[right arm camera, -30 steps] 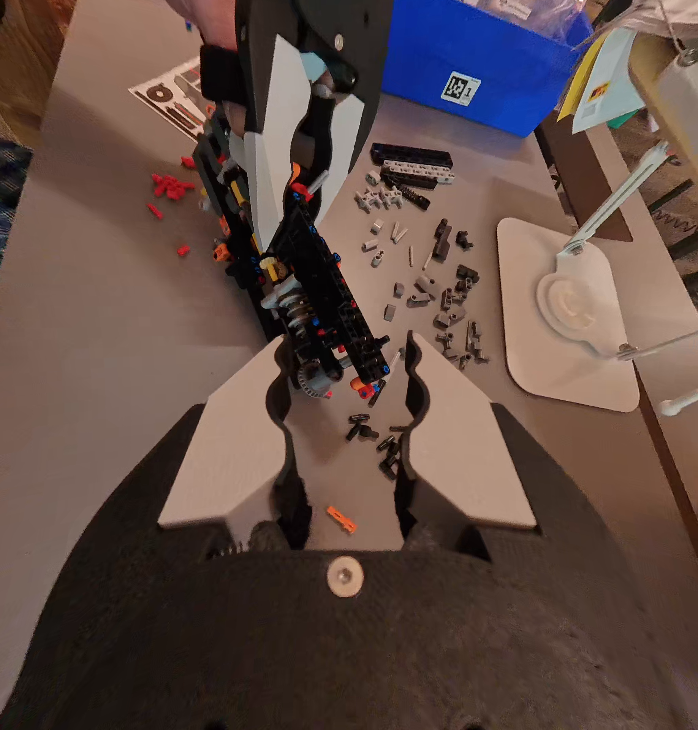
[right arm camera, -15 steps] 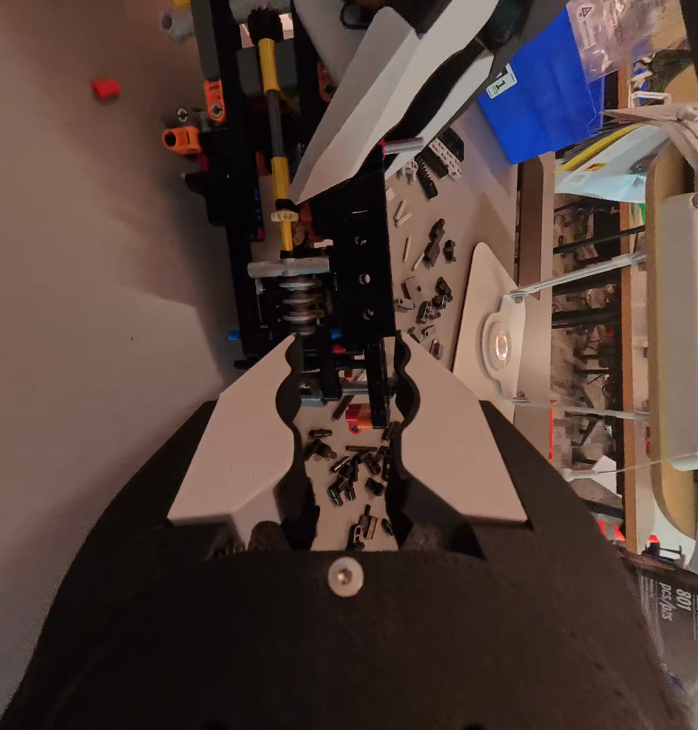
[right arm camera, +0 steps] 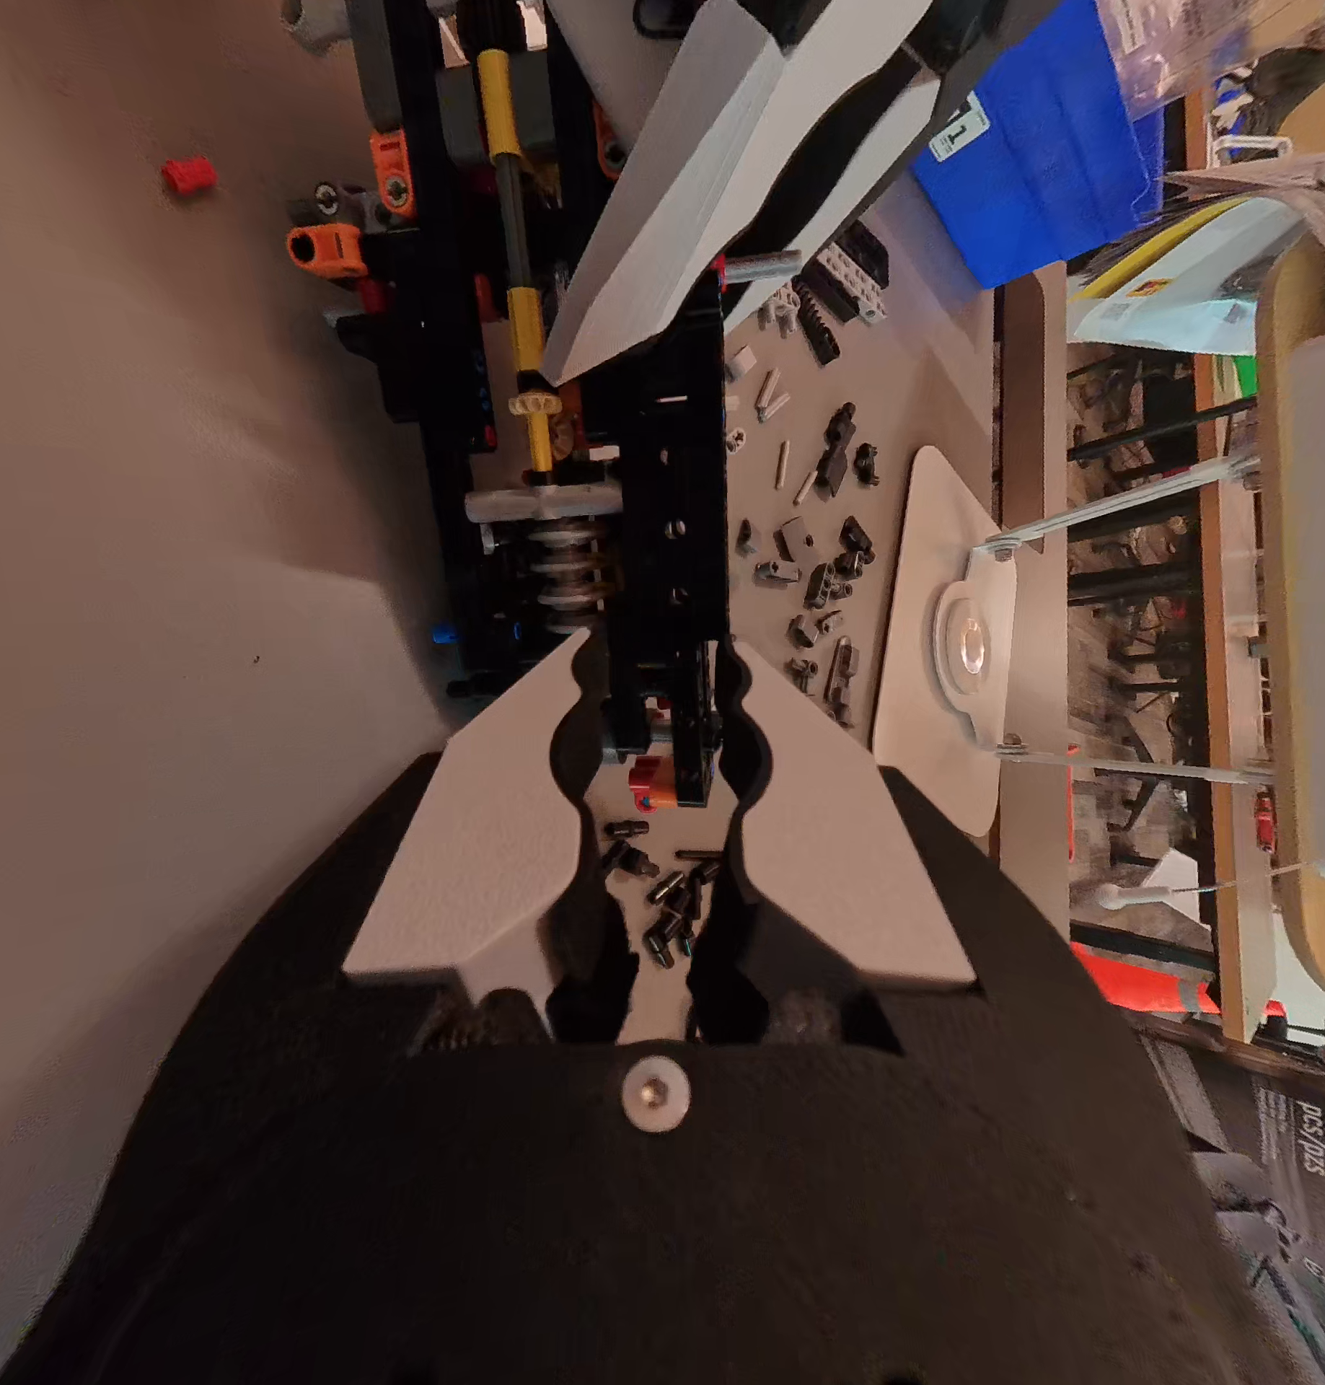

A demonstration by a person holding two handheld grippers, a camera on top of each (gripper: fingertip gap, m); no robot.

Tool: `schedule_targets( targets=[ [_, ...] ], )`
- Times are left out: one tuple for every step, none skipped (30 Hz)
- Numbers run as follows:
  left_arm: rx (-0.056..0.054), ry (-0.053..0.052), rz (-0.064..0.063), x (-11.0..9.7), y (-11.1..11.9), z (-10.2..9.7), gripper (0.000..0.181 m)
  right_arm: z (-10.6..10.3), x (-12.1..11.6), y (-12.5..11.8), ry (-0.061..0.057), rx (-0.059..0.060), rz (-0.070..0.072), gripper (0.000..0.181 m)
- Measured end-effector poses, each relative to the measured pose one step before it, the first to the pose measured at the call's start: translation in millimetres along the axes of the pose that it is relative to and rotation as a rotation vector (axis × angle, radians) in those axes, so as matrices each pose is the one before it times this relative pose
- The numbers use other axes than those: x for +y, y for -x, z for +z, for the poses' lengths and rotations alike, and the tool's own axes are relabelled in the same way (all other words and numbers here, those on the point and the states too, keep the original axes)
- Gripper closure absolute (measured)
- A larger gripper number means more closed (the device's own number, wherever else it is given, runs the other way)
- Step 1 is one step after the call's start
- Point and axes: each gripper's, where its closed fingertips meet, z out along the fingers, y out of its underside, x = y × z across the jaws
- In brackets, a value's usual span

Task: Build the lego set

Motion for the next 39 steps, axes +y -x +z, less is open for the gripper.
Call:
schedule_targets(
  targets=[
    [-0.0028,0.0034,-0.0042,0.29,0.67,0.00,0.156,0.39,0.39,2.25,0.0010,-0.0065,-0.0097,0.156],
    [0.0042,-0.0014,-0.0029,-0.31,0.52,0.02,0.156,0.25,0.01,0.44,0.0063,0.0047,-0.0097,0.157],
    [0.0046,-0.0015,-0.0039,0.11,0.42,-0.12,0.156,0.33,-0.05,0.05,0.0043,0.0003,-0.0008,0.158],
    [0.0006,-0.0031,0.0000,0.00,0.19,0.03,0.156,0.00,-0.07,-0.03,-0.0042,-0.0058,0.0109,0.159],
    [0.0008,0.0002,-0.0015,0.38,-0.33,0.00,0.156,0.03,-0.32,-0.02,-0.0087,-0.0024,0.0115,0.160],
    [0.0017,0.0027,-0.0025,0.50,-0.22,-0.27,0.156,-0.08,-0.53,-0.30,-0.0050,-0.0057,0.0184,0.160],
    [-0.0022,-0.0015,0.0013,-0.11,-0.15,-0.23,0.156,-0.25,-0.01,-0.80,0.0013,-0.0106,0.0249,0.159],
    [-0.0018,-0.0064,0.0003,-0.74,-0.32,-0.16,0.156,-1.51,-0.33,-2.50,-0.0007,-0.0011,0.0162,0.159],
    [-0.0007,-0.0148,0.0044,-2.06,-0.84,-0.96,0.155,-3.94,-1.46,-4.38,-0.0102,0.0199,-0.0082,0.157],
    [-0.0054,-0.0131,0.0126,-1.96,-1.08,-1.44,0.155,-5.62,-2.96,-4.21,-0.0210,0.0174,-0.0015,0.153],
    [-0.0031,-0.0018,0.0108,-0.75,-2.18,-1.52,0.155,-5.70,-3.40,-3.16,-0.0264,-0.0027,0.0294,0.148],
    [-0.0243,0.0063,0.0090,0.42,0.63,-1.05,0.155,-5.71,-3.98,-0.94,-0.0359,-0.0244,0.0425,0.144],
    [-0.0309,0.0042,0.0155,0.39,1.80,-0.79,0.155,-6.70,-3.57,-3.95,-0.0390,-0.0031,0.0352,0.140],
    [-0.0081,0.0019,0.0045,0.53,-0.09,-0.66,0.155,-7.26,-1.59,-6.36,-0.0239,0.0116,0.0309,0.140],
    [0.0045,-0.0047,-0.0015,-0.27,-1.11,-1.02,0.155,-6.95,0.20,-7.06,-0.0109,0.0142,0.0293,0.140],
    [0.0020,-0.0112,0.0022,-0.97,-0.88,-1.28,0.155,-6.37,0.51,-6.20,-0.0123,0.0096,0.0305,0.141],
    [-0.0017,-0.0071,0.0001,-0.74,-0.15,-1.73,0.155,-5.85,0.75,-4.95,-0.0169,0.0003,0.0360,0.142],
    [-0.0067,-0.0067,0.0001,-0.67,0.67,-1.98,0.155,-5.14,1.56,-5.13,-0.0154,0.0013,0.0412,0.141],
    [-0.0083,-0.0085,0.0049,-1.04,0.29,-2.00,0.155,-4.60,2.41,-6.00,-0.0128,0.0101,0.0396,0.140],
    [-0.0106,-0.0092,0.0116,-1.25,-0.43,-2.06,0.155,-4.52,2.20,-5.50,-0.0144,0.0095,0.0377,0.141],
    [-0.0114,-0.0087,0.0174,-1.51,-1.39,-2.12,0.155,-4.37,1.72,-4.63,-0.0153,0.0035,0.0389,0.141],
    [-0.0161,-0.0115,0.0261,-2.05,-2.03,-2.07,0.155,-4.02,1.56,-3.88,-0.0107,0.0011,0.0322,0.141],
    [-0.0311,-0.0137,0.0296,-2.77,-1.13,-1.95,0.156,-3.41,1.18,-3.34,-0.0068,0.0036,0.0209,0.142],
    [-0.0465,-0.0033,0.0328,-1.72,0.26,-1.55,0.156,-2.46,1.36,-3.44,-0.0044,0.0074,0.0156,0.143],
    [-0.0493,0.0083,0.0397,-0.49,0.49,-0.97,0.156,-1.66,2.01,-3.35,-0.0004,0.0076,0.0164,0.142],
    [-0.0450,-0.0021,0.0376,-1.63,0.34,-0.93,0.155,-0.77,2.13,-0.52,0.0017,-0.0058,0.0125,0.140],
    [-0.0343,-0.0100,0.0274,-2.34,-0.29,-0.90,0.155,0.03,1.75,0.32,0.0019,-0.0049,0.0120,0.138],
    [-0.0278,-0.0066,0.0256,-2.14,-0.87,-1.07,0.155,0.65,1.48,1.48,0.0014,-0.0086,0.0112,0.135],
    [-0.0373,-0.0066,0.0333,-2.17,0.24,-1.72,0.155,0.60,1.77,3.09,0.0046,-0.0177,0.0135,0.131],
    [-0.0473,-0.0071,0.0469,-2.26,0.98,-1.93,0.155,0.23,1.44,3.61,0.0015,-0.0227,0.0228,0.128],
    [-0.0455,-0.0004,0.0459,-1.36,0.80,-1.67,0.155,-0.57,0.93,2.56,-0.0053,-0.0202,0.0331,0.126],
    [-0.0413,0.0008,0.0358,-1.51,0.47,-1.27,0.155,-1.44,0.48,2.48,-0.0125,-0.0214,0.0314,0.125],
    [-0.0396,-0.0049,0.0407,-2.21,-0.27,-1.01,0.155,-2.44,0.81,2.64,-0.0118,-0.0216,0.0259,0.125],
    [-0.0360,-0.0088,0.0471,-2.59,-1.66,-0.40,0.155,-2.82,1.55,2.32,-0.0039,-0.0165,0.0227,0.125],
    [-0.0308,-0.0079,0.0376,-3.02,-2.55,-0.40,0.155,-2.91,1.95,2.98,0.0017,-0.0160,0.0204,0.124],
    [-0.0293,-0.0058,0.0378,-3.53,-3.09,-0.60,0.155,-3.49,1.12,3.50,-0.0046,-0.0129,0.0147,0.123],
    [-0.0368,-0.0056,0.0496,-3.78,-2.88,-0.66,0.155,-4.14,0.55,3.80,-0.0111,-0.0084,0.0134,0.123],
    [-0.0375,-0.0074,0.0539,-4.39,-3.49,-0.39,0.155,-4.35,1.25,3.98,-0.0102,-0.0096,0.0209,0.123],
    [-0.0296,-0.0070,0.0437,-5.16,-4.84,-0.15,0.155,-4.42,2.65,5.61,-0.0070,-0.0186,0.0256,0.124]
  ],
)
